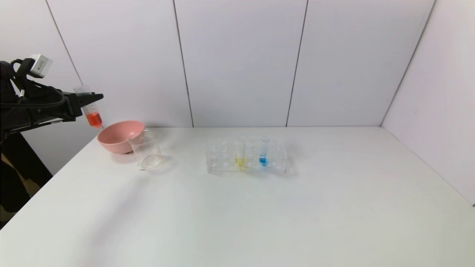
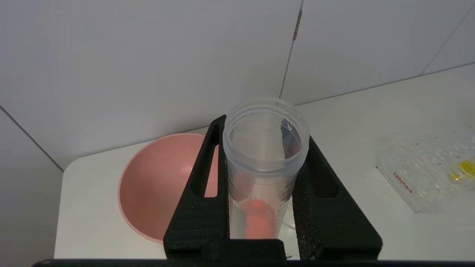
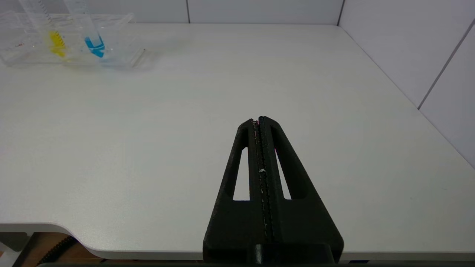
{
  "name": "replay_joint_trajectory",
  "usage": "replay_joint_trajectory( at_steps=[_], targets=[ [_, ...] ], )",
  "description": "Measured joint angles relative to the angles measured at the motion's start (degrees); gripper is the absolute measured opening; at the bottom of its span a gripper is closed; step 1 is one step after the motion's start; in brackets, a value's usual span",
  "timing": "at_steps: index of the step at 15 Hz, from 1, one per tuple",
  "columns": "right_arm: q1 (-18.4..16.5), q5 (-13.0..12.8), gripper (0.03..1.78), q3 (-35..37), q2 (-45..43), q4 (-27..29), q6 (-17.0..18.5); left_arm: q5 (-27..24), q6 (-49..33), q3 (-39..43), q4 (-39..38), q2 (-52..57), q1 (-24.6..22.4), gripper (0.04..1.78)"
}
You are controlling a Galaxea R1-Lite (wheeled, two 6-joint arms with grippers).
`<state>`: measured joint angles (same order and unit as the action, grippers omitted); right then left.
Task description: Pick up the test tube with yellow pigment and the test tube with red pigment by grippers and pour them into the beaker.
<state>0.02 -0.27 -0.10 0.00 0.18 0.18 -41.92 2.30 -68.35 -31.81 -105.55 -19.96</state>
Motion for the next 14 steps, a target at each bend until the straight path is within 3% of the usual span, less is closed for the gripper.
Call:
replay_joint_trajectory(
  at_steps=[4,9,14],
  targets=[
    [0.00,0.02,0.11,0.00,0.00,0.00,0.00,3.17,0.20,-0.06,-0.28,-0.71,1.02,0.49],
    [-0.02,0.00,0.11,0.00,0.00,0.00,-0.02,7.34,1.16,1.68,-7.63,-2.67,2.32,0.49],
    [0.00,0.02,0.11,0.00,0.00,0.00,0.00,2.79,3.01,0.33,-3.91,-3.79,2.71,0.49]
  ],
)
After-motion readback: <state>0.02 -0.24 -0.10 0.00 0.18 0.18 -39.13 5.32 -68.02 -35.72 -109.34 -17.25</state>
